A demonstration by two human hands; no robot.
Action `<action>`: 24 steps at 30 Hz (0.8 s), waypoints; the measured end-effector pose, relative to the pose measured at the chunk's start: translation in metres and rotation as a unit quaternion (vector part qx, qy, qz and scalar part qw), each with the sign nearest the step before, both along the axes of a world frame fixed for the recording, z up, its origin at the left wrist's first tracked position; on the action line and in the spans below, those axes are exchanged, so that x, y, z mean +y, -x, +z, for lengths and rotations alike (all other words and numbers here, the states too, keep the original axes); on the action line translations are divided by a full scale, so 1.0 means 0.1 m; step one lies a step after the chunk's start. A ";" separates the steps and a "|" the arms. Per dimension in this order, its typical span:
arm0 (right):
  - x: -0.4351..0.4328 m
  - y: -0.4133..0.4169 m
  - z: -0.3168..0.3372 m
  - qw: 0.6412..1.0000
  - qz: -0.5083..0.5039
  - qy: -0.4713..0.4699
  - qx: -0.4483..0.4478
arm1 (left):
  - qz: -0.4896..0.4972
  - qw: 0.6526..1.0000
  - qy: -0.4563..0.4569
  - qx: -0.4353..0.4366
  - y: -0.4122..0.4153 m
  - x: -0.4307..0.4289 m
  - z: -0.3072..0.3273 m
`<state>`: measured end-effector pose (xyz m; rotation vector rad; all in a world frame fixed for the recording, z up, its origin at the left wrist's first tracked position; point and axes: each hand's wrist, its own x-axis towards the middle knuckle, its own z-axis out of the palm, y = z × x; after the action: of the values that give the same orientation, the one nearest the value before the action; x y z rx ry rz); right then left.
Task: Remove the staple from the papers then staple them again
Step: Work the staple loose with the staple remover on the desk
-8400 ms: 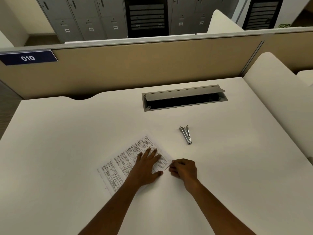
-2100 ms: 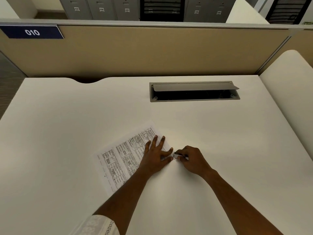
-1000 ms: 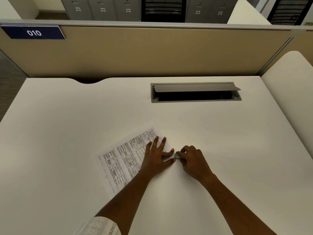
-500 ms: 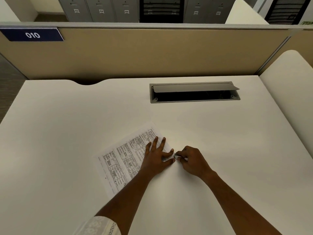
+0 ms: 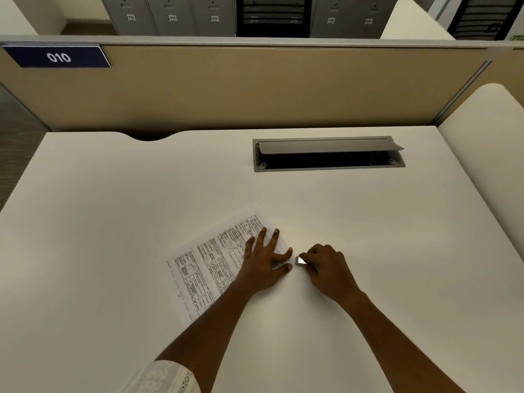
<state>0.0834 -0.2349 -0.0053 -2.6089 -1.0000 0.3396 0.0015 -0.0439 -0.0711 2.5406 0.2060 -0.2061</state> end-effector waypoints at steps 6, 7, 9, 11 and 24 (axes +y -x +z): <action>0.03 0.04 -0.01 1.000 0.010 -0.017 -0.005 | -0.001 1.000 0.008 -0.018 0.01 0.00 -0.03; 0.03 0.03 -0.02 1.000 0.009 -0.017 -0.003 | -0.003 1.000 0.006 -0.018 0.01 0.00 -0.03; 0.03 0.03 -0.03 1.000 0.010 -0.008 -0.004 | -0.009 1.000 -0.002 -0.014 0.01 0.01 -0.03; 0.04 0.03 -0.03 1.000 0.013 0.003 -0.010 | -0.016 1.000 -0.010 -0.008 0.01 0.01 -0.02; 0.08 0.02 -0.02 0.999 0.028 -0.025 -0.013 | -0.013 1.000 0.008 0.001 0.01 0.00 0.04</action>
<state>0.0811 -0.2272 -0.0069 -2.5510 -1.0773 0.2919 0.0009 -0.0444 -0.0671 2.5291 0.1719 -0.2182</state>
